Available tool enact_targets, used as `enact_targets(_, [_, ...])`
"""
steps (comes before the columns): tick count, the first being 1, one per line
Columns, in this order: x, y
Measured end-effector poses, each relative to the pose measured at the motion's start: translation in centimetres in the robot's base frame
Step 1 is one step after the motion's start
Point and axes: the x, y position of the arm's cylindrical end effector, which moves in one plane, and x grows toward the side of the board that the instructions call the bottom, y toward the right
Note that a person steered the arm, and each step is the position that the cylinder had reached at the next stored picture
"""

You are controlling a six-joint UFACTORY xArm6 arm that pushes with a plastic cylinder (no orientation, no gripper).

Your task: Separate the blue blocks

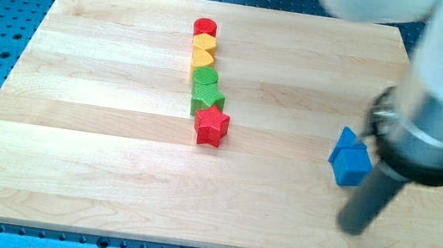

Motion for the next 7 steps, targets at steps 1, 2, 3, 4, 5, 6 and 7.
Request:
enact_targets(1, [-4.4, 2.2])
enact_targets(2, [-4.8, -1.4])
enact_targets(3, [-4.8, -7.2])
enact_targets(4, [-5.0, -5.8])
enact_targets(5, [-8.5, -4.8])
enact_targets(6, [-4.7, -6.8])
enact_targets(7, [-2.8, -9.5])
